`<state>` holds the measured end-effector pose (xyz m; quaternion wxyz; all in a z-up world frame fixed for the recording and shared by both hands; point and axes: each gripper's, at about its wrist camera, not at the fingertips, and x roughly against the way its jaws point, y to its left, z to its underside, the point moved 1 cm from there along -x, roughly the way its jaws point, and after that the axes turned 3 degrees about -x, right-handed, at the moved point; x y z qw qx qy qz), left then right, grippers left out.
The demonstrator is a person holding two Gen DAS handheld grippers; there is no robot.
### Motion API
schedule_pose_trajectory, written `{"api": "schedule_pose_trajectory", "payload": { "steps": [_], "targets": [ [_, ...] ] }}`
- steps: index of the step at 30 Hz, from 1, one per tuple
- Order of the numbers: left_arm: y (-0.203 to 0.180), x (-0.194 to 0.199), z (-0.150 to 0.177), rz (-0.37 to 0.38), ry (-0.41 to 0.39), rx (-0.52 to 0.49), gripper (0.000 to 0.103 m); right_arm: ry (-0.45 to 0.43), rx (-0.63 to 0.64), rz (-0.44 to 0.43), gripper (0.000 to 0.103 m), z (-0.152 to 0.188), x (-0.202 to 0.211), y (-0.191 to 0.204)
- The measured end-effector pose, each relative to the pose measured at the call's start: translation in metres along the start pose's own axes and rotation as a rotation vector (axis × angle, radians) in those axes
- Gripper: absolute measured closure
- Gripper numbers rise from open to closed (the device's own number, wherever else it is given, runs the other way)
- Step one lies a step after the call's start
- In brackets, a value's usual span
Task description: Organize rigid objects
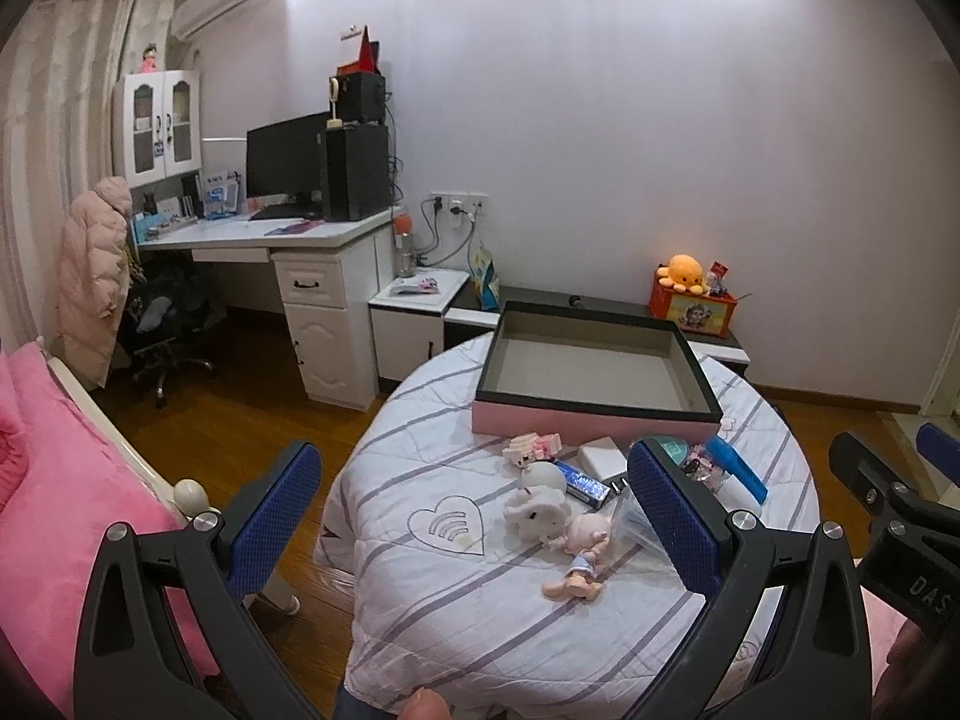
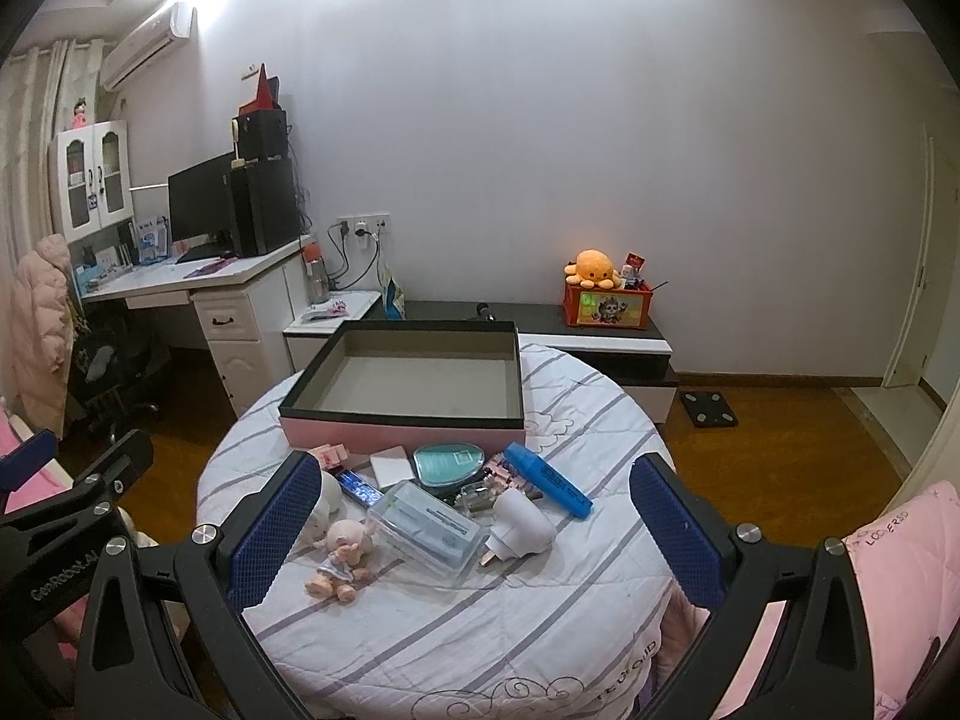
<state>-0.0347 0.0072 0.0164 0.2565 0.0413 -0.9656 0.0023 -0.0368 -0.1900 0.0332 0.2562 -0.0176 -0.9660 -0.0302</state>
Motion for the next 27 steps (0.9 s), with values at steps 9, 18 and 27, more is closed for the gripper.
{"api": "schedule_pose_trajectory", "payload": {
  "steps": [9, 18, 27],
  "targets": [
    [-0.01, -0.051, 0.033, 0.048, 0.131, -0.021, 0.0, 0.114, 0.005, 0.03, 0.0, 0.028, -0.048, -0.021],
    [-0.026, -0.095, 0.062, 0.088, 0.239, -0.051, 0.0, 0.242, 0.005, 0.029, 0.0, 0.055, -0.098, -0.033],
    [-0.026, -0.126, 0.068, 0.083, 0.256, -0.041, 0.0, 0.28, 0.04, -0.032, 0.0, 0.062, -0.123, -0.022]
  ]
}}
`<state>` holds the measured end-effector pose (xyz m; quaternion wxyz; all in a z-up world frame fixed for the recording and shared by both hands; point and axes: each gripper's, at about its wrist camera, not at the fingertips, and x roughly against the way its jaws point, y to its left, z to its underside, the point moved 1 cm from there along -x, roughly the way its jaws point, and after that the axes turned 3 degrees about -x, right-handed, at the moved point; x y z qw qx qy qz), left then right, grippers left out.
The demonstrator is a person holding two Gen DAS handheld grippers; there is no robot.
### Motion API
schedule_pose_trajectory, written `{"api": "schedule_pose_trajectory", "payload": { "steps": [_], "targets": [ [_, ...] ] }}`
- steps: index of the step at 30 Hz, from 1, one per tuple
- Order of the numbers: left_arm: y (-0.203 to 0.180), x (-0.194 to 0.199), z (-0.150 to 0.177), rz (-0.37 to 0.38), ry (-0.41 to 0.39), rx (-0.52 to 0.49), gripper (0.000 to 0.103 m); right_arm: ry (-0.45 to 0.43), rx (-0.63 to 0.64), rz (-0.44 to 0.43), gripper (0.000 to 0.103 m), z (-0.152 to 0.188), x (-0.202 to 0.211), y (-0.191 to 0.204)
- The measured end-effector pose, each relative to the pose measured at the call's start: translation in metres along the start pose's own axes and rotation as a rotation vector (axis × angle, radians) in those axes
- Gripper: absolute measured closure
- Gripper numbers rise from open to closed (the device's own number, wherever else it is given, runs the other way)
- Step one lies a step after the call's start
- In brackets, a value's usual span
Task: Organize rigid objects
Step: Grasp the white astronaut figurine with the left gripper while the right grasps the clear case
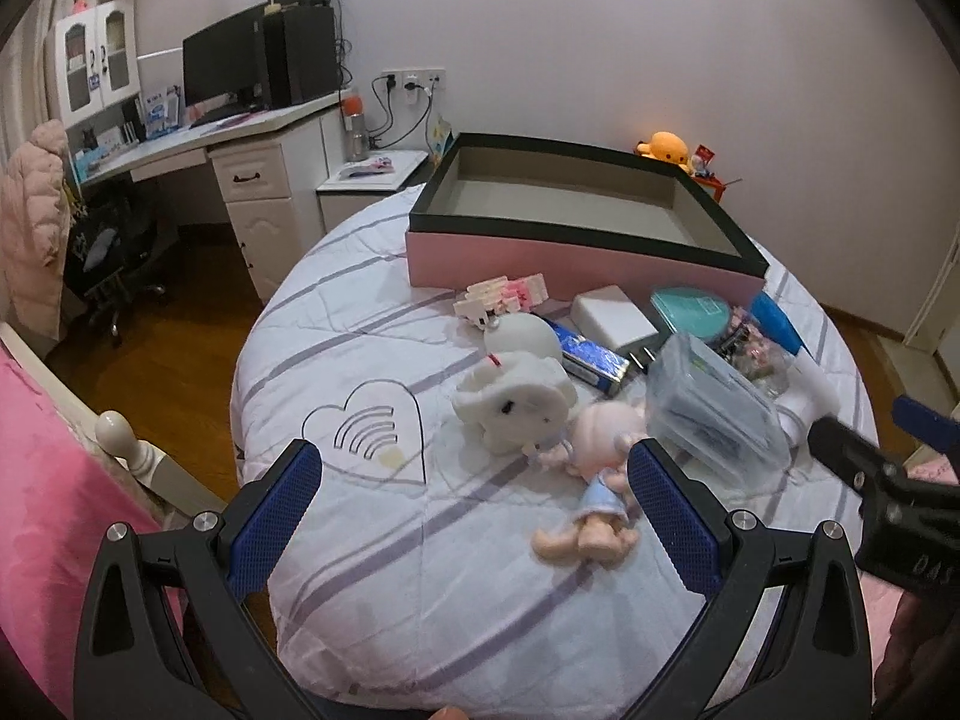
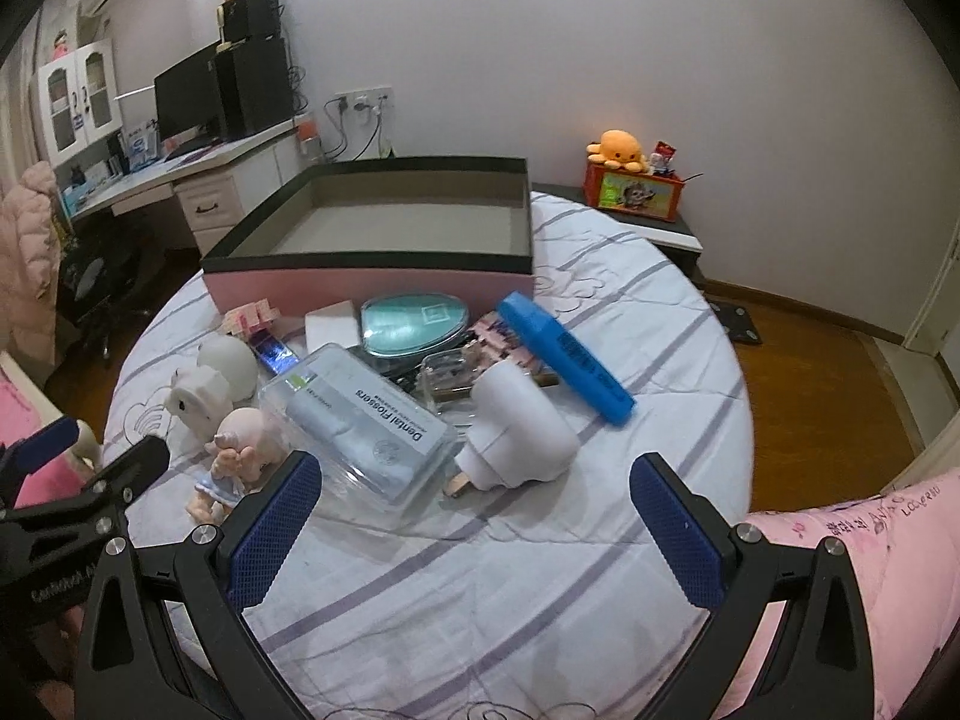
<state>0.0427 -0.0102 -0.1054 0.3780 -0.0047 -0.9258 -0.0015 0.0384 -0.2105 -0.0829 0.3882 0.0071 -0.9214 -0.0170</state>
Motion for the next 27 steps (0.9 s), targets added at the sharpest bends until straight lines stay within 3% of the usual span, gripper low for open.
{"api": "schedule_pose_trajectory", "payload": {
  "steps": [11, 18, 22, 24, 27],
  "targets": [
    [0.008, -0.04, -0.02, -0.022, 0.018, 0.014, 0.0, 0.024, 0.143, -0.023, 0.0, -0.004, -0.029, 0.031],
    [0.005, -0.061, -0.026, 0.059, 0.043, 0.02, 0.0, 0.049, 0.314, 0.005, 0.0, 0.005, -0.05, 0.06],
    [0.001, -0.076, -0.026, 0.102, 0.081, 0.022, 0.0, 0.054, 0.348, 0.006, 0.004, 0.006, -0.061, 0.067],
    [0.001, -0.082, -0.025, 0.134, 0.094, 0.038, 0.001, 0.066, 0.344, -0.01, 0.014, 0.005, -0.066, 0.067],
    [0.002, -0.088, -0.025, 0.174, 0.111, 0.064, 0.009, 0.056, 0.342, -0.002, 0.021, 0.001, -0.068, 0.062]
  ]
}}
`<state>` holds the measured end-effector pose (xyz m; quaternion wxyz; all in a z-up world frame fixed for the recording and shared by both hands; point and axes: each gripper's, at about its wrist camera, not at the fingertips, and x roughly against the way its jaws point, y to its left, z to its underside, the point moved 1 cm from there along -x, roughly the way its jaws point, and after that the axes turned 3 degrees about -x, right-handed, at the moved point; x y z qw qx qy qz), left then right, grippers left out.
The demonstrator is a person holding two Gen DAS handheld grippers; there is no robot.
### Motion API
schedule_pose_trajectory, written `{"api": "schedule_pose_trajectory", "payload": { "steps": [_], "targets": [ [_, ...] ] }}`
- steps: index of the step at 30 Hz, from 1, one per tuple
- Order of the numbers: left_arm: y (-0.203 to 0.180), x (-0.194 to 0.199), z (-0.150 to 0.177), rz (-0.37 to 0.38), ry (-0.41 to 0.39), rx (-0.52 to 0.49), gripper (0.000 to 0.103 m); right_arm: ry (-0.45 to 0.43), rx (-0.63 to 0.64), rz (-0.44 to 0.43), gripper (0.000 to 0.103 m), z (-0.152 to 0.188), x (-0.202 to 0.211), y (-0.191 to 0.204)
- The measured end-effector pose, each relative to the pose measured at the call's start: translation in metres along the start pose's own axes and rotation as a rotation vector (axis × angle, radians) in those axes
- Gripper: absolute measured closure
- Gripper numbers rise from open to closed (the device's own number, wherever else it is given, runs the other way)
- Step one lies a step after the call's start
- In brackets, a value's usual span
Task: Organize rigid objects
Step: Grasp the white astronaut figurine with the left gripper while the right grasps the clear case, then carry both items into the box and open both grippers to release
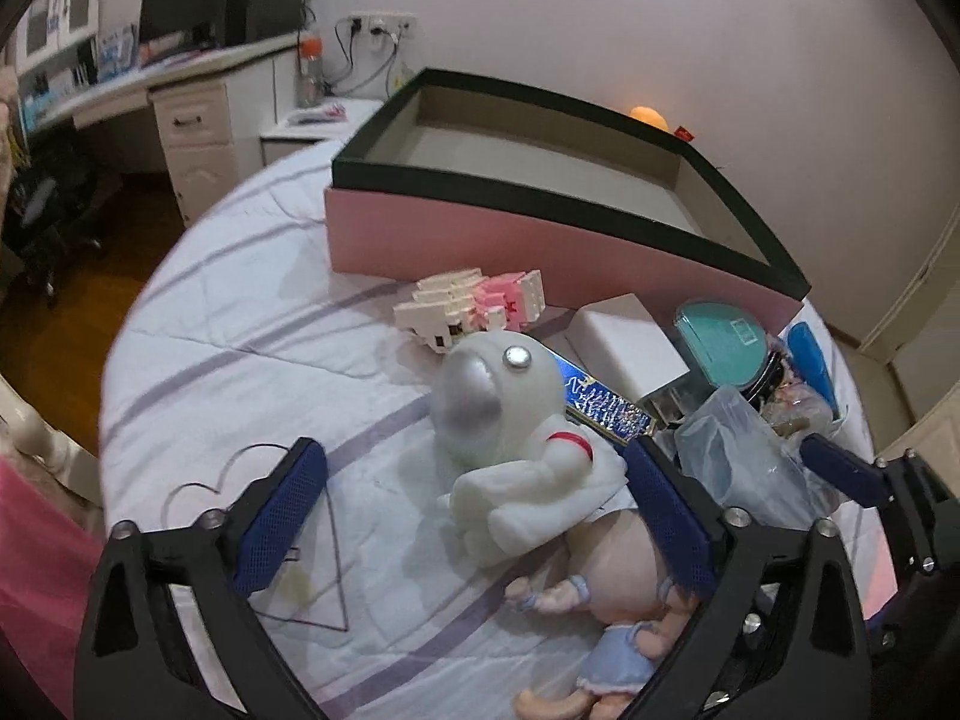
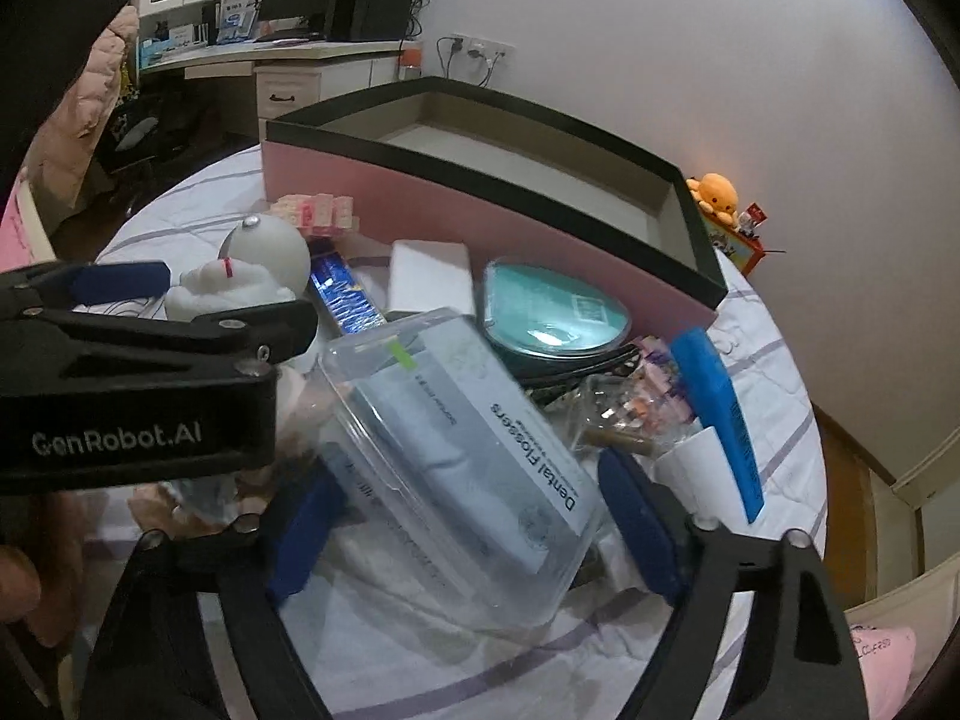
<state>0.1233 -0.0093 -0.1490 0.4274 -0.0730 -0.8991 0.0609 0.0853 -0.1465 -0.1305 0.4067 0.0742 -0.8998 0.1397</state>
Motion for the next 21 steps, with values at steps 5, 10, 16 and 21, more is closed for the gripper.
{"api": "schedule_pose_trajectory", "payload": {
  "steps": [5, 10, 16, 21],
  "targets": [
    [-0.004, -0.001, 0.0, 0.038, 0.011, 0.001, 0.038, -0.021, -0.035, -0.056, 0.05, -0.005, 0.004, -0.009],
    [0.0, 0.005, 0.002, 0.053, 0.004, 0.006, 0.045, -0.029, -0.079, -0.097, 0.059, -0.004, 0.009, -0.013],
    [0.001, 0.027, 0.004, 0.034, -0.043, -0.002, 0.045, -0.054, -0.124, -0.162, 0.07, -0.003, 0.022, -0.016],
    [0.0, 0.042, 0.007, 0.031, -0.066, -0.009, 0.045, -0.071, -0.156, -0.203, 0.07, -0.002, 0.031, -0.019]
  ]
}}
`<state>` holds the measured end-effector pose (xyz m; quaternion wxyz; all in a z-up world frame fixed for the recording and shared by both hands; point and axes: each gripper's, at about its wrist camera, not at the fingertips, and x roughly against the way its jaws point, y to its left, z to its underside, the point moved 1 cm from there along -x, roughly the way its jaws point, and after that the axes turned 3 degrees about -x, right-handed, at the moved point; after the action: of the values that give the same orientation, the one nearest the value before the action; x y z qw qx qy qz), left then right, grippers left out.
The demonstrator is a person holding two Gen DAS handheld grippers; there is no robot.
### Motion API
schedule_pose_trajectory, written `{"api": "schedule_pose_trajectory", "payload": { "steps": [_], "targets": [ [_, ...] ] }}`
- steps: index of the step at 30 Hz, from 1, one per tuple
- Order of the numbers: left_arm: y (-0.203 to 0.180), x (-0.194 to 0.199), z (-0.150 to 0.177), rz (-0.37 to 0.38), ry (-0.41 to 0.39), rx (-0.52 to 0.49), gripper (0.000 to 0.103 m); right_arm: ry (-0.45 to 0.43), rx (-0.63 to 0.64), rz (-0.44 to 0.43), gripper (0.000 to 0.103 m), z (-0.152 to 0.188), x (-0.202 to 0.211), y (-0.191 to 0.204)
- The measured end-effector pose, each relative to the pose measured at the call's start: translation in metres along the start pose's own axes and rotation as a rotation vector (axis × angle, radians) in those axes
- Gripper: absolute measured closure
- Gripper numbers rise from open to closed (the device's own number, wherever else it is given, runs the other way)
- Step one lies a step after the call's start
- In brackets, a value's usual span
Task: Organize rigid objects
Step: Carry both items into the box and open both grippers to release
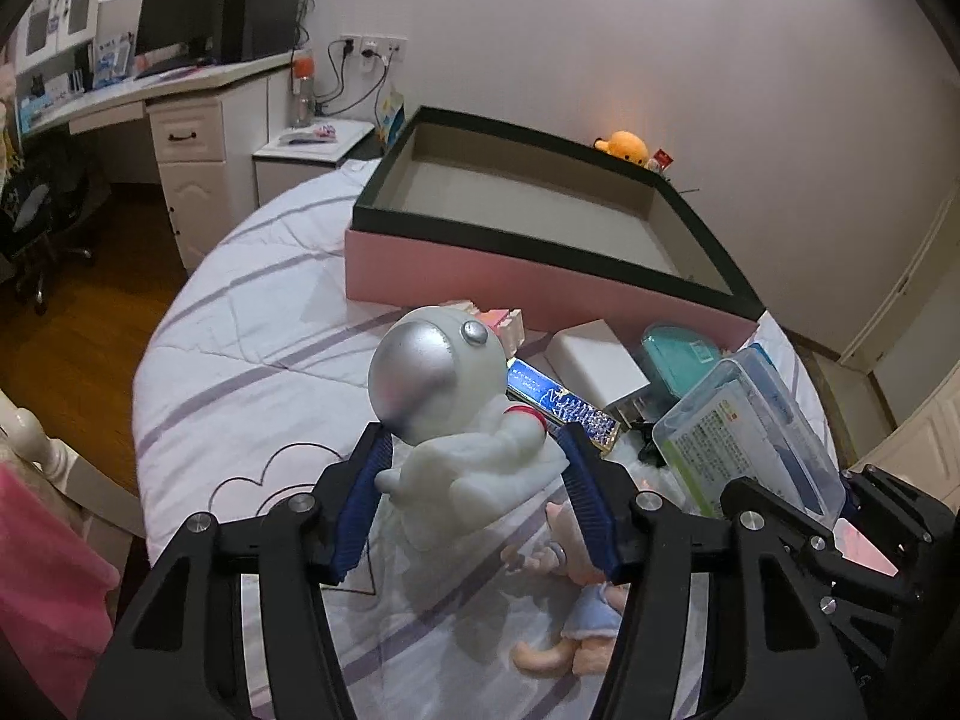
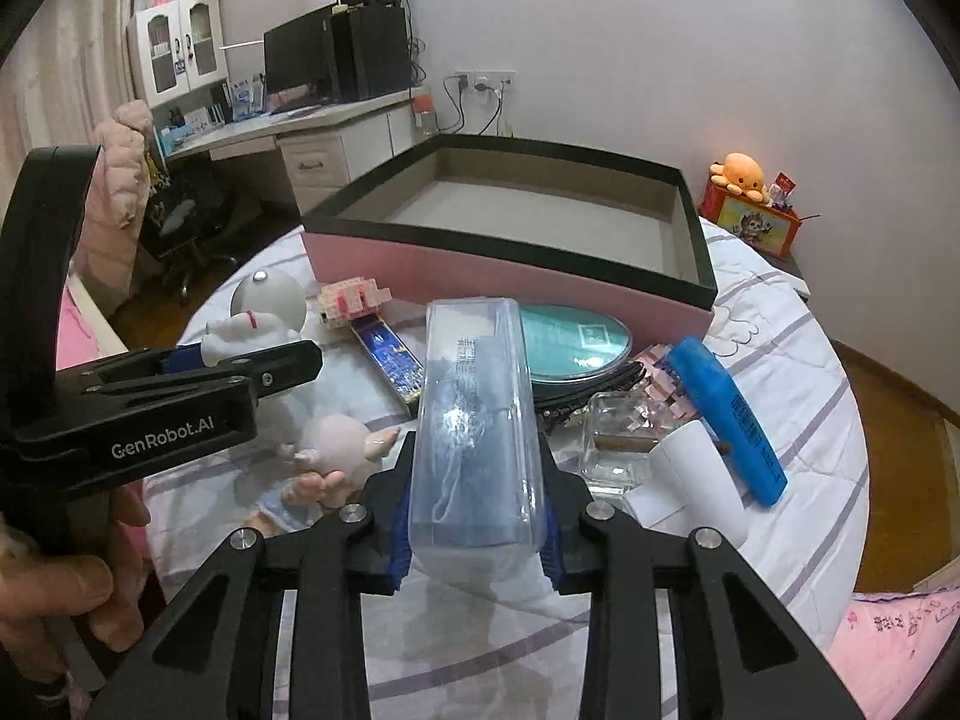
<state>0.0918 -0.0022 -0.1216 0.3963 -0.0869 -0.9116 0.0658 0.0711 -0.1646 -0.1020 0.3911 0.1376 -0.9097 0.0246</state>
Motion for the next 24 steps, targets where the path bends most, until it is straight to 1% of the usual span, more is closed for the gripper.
{"api": "schedule_pose_trajectory", "payload": {
  "steps": [7, 13, 18, 21, 24],
  "targets": [
    [-0.002, 0.022, 0.001, -0.001, -0.033, -0.01, 0.045, -0.024, -0.015, -0.032, 0.07, -0.003, 0.014, 0.003],
    [-0.002, 0.036, -0.008, 0.001, -0.063, -0.018, 0.045, -0.056, -0.026, -0.06, 0.07, -0.012, 0.027, 0.003],
    [-0.007, 0.046, -0.034, 0.01, -0.109, -0.038, 0.045, -0.096, -0.024, -0.078, 0.07, -0.032, 0.036, -0.001],
    [-0.01, 0.048, -0.059, 0.007, -0.144, -0.056, 0.045, -0.123, -0.024, -0.073, 0.07, -0.053, 0.038, -0.006],
    [-0.016, 0.042, -0.092, 0.001, -0.177, -0.076, 0.045, -0.144, -0.034, -0.065, 0.07, -0.078, 0.033, -0.019]
  ]
}}
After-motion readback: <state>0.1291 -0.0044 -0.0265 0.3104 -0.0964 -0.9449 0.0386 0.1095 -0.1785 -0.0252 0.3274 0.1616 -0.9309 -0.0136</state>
